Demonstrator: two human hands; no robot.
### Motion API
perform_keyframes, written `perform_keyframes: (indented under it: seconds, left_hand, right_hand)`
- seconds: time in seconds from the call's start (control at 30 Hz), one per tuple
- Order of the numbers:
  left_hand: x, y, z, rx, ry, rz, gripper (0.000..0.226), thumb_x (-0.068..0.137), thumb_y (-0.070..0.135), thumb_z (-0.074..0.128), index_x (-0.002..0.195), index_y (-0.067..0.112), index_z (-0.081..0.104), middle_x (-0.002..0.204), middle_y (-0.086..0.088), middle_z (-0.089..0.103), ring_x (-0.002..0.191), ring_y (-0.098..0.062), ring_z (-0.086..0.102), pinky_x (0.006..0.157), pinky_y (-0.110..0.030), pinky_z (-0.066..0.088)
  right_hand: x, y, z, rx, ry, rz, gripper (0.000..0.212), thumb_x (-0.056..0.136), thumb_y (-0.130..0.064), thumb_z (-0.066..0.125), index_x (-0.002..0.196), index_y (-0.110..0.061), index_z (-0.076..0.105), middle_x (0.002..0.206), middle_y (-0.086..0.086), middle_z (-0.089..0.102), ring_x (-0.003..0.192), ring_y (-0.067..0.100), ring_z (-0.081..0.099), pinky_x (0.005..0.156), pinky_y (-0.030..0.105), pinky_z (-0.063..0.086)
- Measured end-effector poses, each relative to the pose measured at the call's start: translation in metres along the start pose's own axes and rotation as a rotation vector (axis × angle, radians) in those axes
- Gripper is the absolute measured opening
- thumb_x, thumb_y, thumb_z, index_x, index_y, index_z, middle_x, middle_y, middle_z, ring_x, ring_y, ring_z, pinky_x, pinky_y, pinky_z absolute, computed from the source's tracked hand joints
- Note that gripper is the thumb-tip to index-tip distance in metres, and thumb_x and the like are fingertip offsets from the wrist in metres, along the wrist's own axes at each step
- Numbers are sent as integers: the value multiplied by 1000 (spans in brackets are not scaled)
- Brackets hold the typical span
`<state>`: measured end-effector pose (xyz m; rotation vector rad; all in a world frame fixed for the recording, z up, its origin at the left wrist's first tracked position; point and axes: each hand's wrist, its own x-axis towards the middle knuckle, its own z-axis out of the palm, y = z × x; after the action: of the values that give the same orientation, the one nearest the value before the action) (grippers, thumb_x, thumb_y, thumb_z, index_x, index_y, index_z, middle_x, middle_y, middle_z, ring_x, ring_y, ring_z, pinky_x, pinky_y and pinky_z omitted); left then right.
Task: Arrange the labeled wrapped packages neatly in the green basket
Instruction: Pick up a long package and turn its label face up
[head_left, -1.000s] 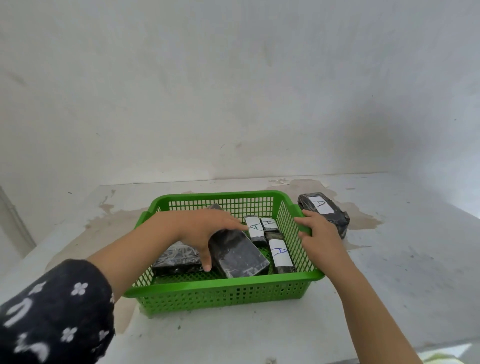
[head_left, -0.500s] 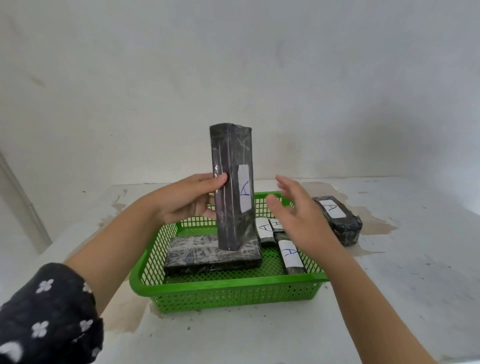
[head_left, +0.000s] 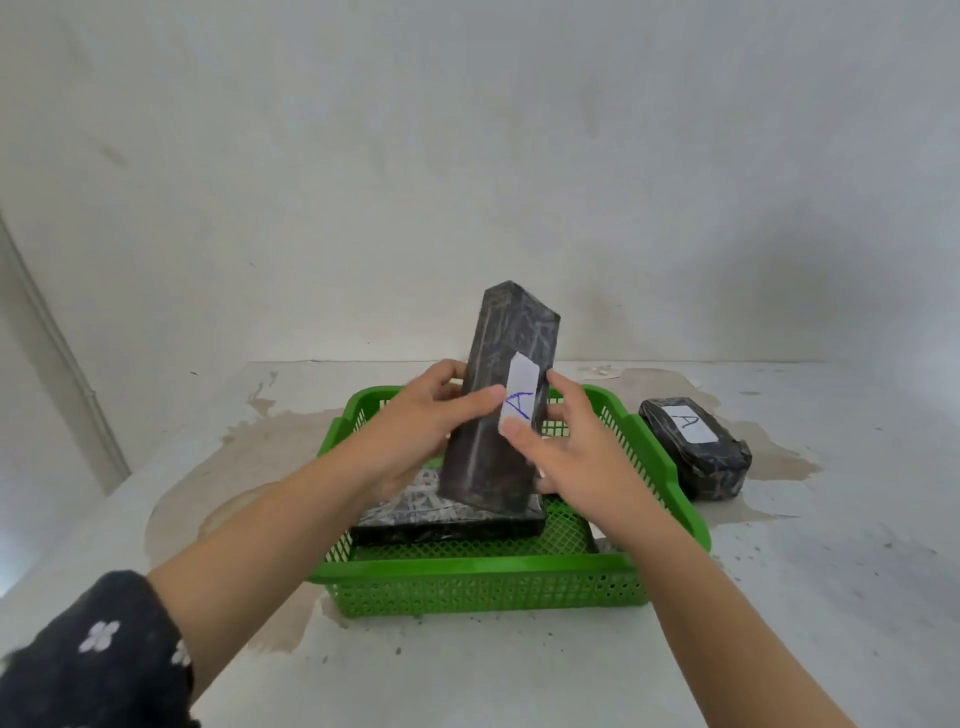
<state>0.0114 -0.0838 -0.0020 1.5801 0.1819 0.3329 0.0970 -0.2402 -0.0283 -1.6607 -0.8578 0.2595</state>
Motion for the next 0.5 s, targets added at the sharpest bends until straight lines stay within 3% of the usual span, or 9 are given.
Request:
perform_keyframes:
  seconds: [0.07,0.13,0.2,0.27,0.37,0.43,0.5]
  left_hand:
    - [6,13,-16,109,-35,-7,30,80,30,70,109,23,65,105,-7,71,86,-20,72,64,-30,56]
    - [14,26,-32,293,-59,-7,29,83,32,68,111,30,66,105,-3,71,86,-23,72,68,-36,59]
    - [25,35,-43,502,-69,23,30,84,36,66,113,33,66,104,0,69,86,-21,72,69,-37,60]
    - [35,42,-49,585,-114,31,32,83,36,66,115,31,64,102,0,70,86,-19,71,65,-33,59]
    - [43,47,-56,451,-265,-77,31,82,32,69,111,23,67,100,-6,73,81,-20,71,60,-27,56]
    - [45,44,-60,377,-333,-112,34,79,32,69,111,21,69,102,-7,74,81,-19,71,61,-25,55]
    - [48,39,-61,339,-328,-101,30,82,31,67,111,23,69,104,-7,74,83,-19,71,63,-25,55]
  right_hand:
    - [5,1,-10,-111,13,-37,80,69,-67,57,140,-43,28,142,-3,44,105,1,61,88,37,54]
    - [15,7,-22,-288,84,-89,91,71,-64,61,146,-41,15,155,-5,24,133,11,37,107,37,33]
    - [26,9,-29,-410,89,-148,110,66,-54,75,143,-51,-3,160,-9,0,145,12,8,108,34,15]
    - [34,6,-31,-597,18,-256,118,61,-45,82,136,-62,-7,158,-15,-14,145,11,-6,108,36,11]
    - [45,4,-33,-658,-45,-372,106,62,-39,84,138,-58,13,157,-15,-3,144,11,3,114,42,22]
    - [49,4,-35,-573,-36,-397,98,59,-38,86,134,-57,27,151,-17,11,139,6,17,107,28,31]
    - [51,5,-38,-481,-46,-399,94,55,-37,88,128,-59,33,145,-16,18,128,-8,26,98,6,27]
